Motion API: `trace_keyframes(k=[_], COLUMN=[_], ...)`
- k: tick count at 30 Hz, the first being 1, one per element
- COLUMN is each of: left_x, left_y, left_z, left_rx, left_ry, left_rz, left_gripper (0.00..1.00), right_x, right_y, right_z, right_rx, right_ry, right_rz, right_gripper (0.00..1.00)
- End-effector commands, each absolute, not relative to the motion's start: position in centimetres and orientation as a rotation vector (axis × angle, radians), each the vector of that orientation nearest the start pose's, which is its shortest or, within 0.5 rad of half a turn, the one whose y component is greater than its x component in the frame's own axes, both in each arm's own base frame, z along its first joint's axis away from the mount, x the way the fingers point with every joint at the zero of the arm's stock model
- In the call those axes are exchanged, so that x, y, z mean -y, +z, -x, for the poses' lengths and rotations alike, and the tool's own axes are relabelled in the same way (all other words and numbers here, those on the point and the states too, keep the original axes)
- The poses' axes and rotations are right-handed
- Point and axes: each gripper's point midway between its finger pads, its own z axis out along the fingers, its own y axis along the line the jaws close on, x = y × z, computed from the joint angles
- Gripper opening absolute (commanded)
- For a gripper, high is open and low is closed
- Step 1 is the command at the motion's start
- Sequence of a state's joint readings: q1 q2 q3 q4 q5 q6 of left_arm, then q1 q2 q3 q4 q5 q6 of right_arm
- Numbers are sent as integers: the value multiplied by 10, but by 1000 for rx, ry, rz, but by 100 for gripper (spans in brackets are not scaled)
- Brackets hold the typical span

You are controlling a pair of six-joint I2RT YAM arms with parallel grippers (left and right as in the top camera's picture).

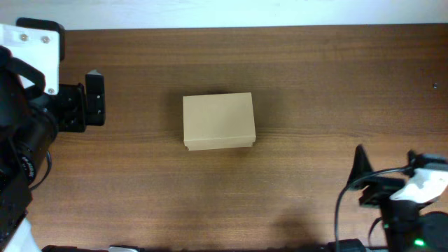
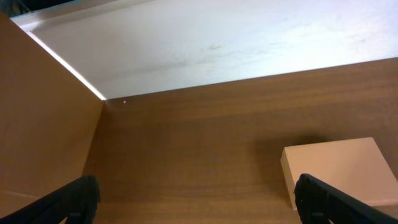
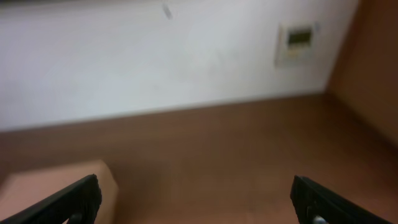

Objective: Pack container

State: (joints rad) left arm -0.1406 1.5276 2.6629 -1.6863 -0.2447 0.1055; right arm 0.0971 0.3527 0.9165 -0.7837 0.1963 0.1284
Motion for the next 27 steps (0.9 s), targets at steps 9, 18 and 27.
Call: trace_keyframes(k=[9, 18, 27], left_x=[-9, -9, -9], left_y=[500, 500, 500], left_z=[-265, -265, -265], left_rx=[-2107, -2107, -2107], left_ry=[259, 259, 259], left_rz=[-105, -105, -105], left_gripper=[100, 100, 100], right_x=[37, 38, 41], right_y=[250, 257, 234], right_z=[-194, -216, -227], right_rx=[-1673, -1476, -1473], right_ry=[-87, -62, -78], right_rz=[-273, -277, -294], right_gripper=[99, 99, 99])
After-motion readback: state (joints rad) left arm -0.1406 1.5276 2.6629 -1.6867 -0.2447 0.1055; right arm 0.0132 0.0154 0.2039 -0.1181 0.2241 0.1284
